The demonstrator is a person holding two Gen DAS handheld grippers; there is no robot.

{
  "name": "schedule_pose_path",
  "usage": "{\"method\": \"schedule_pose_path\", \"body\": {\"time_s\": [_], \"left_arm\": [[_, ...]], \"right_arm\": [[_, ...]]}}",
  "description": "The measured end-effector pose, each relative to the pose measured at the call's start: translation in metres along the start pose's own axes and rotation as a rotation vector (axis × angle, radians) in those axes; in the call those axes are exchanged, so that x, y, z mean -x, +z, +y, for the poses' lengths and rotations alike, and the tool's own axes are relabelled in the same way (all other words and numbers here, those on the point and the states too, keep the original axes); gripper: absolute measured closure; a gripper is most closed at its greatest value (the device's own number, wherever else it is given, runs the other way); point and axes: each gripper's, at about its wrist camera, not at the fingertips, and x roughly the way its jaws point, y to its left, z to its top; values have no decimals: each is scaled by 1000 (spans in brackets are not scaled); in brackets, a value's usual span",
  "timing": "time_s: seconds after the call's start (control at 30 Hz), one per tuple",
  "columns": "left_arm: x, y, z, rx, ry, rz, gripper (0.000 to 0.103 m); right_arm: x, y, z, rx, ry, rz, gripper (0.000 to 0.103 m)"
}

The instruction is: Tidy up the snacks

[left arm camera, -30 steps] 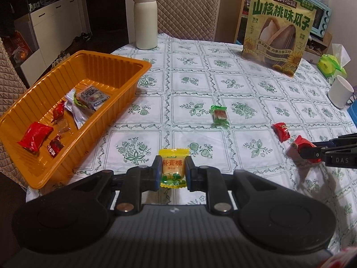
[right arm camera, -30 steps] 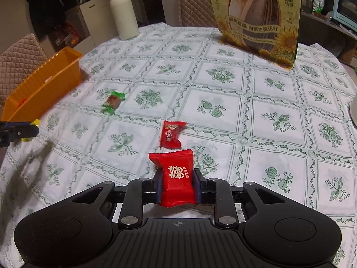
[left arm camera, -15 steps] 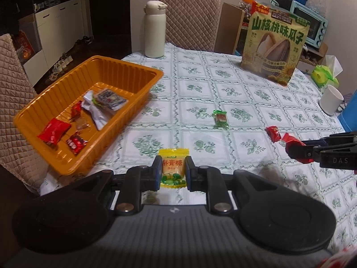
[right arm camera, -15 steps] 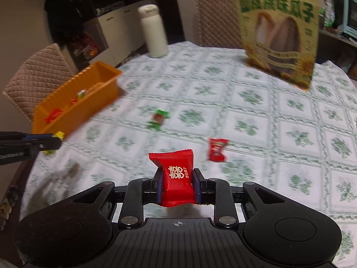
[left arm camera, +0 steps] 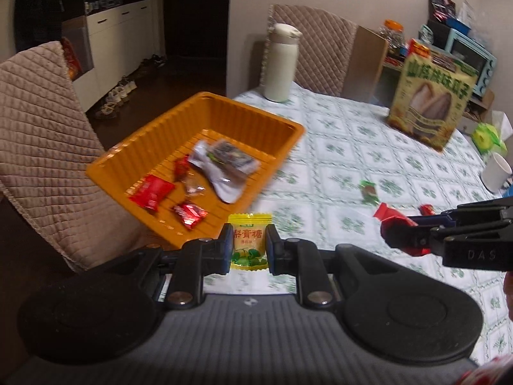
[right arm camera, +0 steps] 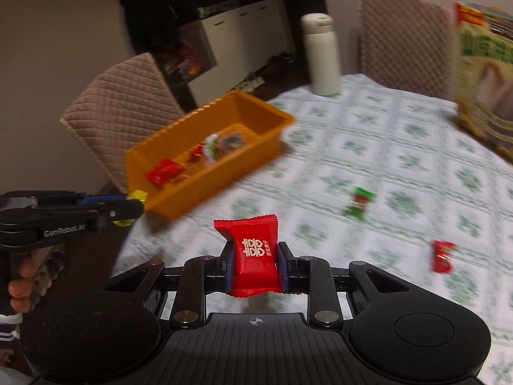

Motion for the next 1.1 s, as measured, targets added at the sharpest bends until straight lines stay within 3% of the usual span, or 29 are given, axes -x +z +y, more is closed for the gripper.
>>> {"method": "schedule_pose_path", "body": {"time_s": [0.5,1.1], "left_arm": [[-16,34,66,37,18,-35,84],[-59,57,105,52,-8,-13,84]], "right_arm": [[-65,60,69,27,43,-21,76],[-136,100,87,3,16,0,76]]}}
